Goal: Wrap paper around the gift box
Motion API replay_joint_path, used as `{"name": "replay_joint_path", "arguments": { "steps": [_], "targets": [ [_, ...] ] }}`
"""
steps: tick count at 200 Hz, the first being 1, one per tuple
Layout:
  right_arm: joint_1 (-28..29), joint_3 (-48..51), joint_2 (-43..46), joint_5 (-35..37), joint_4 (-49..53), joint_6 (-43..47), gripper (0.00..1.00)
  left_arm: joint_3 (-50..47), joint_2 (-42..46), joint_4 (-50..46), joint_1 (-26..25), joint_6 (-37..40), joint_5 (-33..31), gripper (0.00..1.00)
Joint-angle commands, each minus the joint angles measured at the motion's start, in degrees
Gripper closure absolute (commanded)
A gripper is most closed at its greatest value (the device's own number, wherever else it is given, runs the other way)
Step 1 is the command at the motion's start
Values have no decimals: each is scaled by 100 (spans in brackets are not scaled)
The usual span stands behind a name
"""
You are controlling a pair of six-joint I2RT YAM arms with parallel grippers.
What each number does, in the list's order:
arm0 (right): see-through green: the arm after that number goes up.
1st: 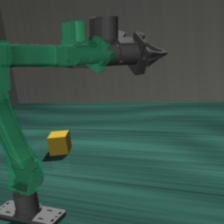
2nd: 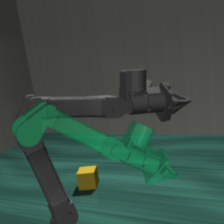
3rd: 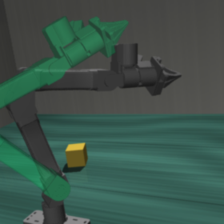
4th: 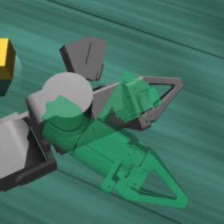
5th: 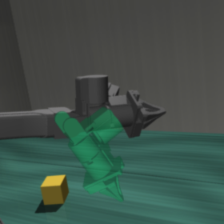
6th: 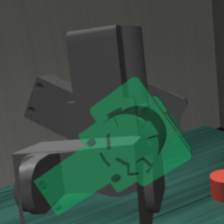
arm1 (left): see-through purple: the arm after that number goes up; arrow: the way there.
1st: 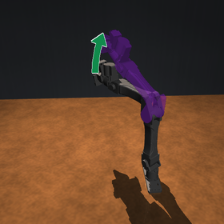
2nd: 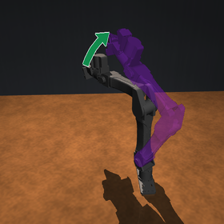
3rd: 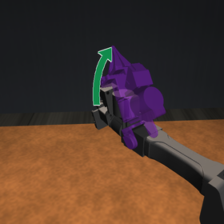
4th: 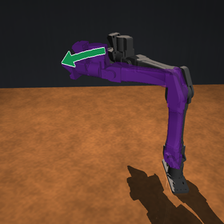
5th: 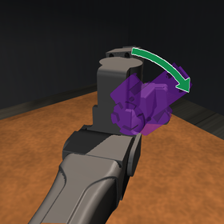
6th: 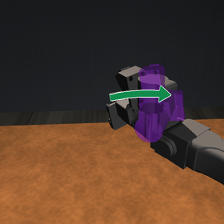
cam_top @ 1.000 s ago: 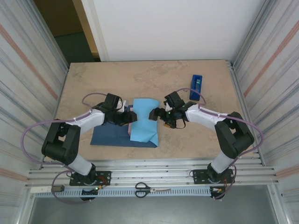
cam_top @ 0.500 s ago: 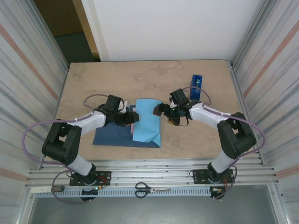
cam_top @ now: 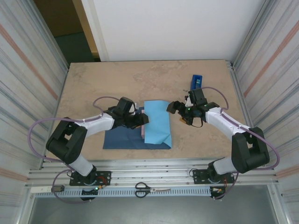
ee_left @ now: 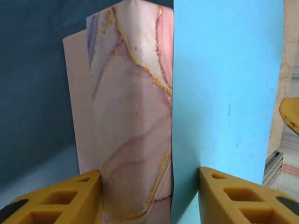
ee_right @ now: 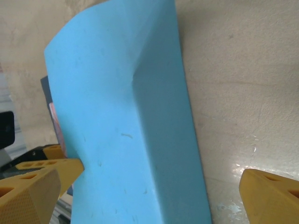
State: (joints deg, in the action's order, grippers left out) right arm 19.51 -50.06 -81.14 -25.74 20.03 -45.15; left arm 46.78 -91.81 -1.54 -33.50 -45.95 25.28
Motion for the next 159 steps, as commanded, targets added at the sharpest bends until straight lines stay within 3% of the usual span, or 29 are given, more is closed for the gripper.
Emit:
{"name": "replay_joint_path", "arguments": {
  "steps": [1,99,159],
  "targets": [
    [-44,-8,-45,-478,193,411,3,-89,-334,-250,-226,-477,-489,51],
    [-6,-752,-1248,-640,405,858,4,132,-493,-434,-383,-189,-654,50],
    [-120,-1215,-1795,-720,344,920,11,162,-514,-483,-380,-81,-614,50]
  ]
}}
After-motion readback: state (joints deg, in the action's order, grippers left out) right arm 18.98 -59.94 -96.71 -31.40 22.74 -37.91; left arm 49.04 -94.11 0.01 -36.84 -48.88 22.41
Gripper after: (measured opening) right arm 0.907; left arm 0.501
